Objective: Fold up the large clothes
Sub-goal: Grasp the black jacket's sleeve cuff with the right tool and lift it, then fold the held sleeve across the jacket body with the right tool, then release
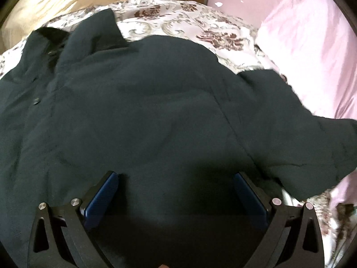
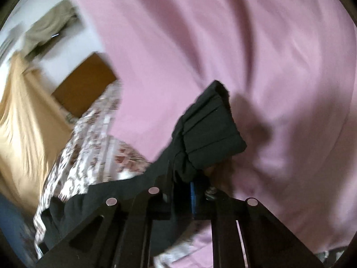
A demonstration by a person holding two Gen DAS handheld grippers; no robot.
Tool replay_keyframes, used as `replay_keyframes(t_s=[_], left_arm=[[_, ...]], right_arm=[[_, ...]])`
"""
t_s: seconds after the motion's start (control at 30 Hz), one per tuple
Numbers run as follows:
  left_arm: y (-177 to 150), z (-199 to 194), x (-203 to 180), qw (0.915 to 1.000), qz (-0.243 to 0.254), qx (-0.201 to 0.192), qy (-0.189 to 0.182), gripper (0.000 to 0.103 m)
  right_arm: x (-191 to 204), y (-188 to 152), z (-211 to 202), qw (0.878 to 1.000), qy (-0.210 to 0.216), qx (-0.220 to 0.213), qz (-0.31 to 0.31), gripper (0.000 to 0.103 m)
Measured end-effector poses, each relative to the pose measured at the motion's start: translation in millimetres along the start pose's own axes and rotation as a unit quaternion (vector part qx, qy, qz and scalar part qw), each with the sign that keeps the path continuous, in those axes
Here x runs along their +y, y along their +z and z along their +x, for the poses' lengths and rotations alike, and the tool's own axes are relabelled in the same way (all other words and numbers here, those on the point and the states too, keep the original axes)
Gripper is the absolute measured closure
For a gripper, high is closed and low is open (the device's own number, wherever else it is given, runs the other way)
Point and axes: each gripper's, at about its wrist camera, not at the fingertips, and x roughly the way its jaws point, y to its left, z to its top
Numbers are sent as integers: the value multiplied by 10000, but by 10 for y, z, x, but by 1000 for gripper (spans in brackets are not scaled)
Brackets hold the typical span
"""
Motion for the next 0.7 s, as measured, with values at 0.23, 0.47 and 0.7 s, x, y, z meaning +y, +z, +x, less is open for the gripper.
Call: replay_keyframes(t_s=[0.23, 0.47, 0.7], left_arm=[[-123, -713, 593, 10000, -21, -93, 15, 0], [-303, -1539, 1462, 9980, -497, -348, -167, 0], [-538, -2117, 2325, 9921, -1072, -560, -322, 0]], right_arm=[[1398, -48, -504, 9811, 964, -498, -1600, 93], [2743, -785, -903, 9328, 1848, -420, -3066, 93], [3539, -1848, -1199, 8838, 2438, 189, -3989, 94]])
